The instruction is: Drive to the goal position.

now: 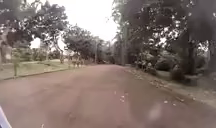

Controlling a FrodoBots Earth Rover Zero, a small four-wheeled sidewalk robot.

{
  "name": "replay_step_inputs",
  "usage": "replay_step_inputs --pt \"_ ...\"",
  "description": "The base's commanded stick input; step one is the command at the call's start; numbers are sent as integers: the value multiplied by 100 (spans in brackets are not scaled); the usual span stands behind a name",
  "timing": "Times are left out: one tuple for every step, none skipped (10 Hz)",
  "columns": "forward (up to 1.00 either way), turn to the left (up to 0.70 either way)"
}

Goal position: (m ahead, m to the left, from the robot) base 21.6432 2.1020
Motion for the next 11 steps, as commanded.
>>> replay_step_inputs --pt "70 0" --pt "70 0" --pt "70 0" --pt "70 0" --pt "70 0" --pt "70 0" --pt "70 0" --pt "70 0" --pt "70 0" --pt "70 0" --pt "70 0"
